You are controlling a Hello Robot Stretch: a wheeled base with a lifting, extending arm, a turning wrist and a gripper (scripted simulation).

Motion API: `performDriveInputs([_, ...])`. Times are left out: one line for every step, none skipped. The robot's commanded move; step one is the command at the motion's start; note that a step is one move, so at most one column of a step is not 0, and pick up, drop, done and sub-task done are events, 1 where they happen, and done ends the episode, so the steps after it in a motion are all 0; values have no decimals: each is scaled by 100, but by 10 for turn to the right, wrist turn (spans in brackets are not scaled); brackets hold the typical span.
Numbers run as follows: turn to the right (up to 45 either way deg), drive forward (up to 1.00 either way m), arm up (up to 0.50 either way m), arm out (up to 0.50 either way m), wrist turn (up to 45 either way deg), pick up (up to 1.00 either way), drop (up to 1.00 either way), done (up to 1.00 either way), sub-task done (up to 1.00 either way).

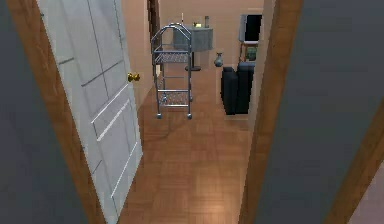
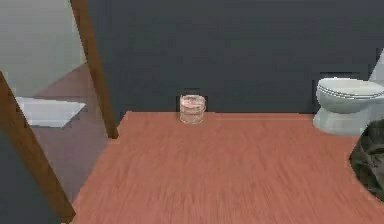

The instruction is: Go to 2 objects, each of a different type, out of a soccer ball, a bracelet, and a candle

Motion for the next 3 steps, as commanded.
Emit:
performDriveInputs([0, 100, 0, 0, 0, 0, 0, 0, 0])
performDriveInputs([0, 100, 0, 0, 0, 0, 0, 0, 0])
performDriveInputs([30, 0, 0, 0, 0, 0, 0, 0, 0])
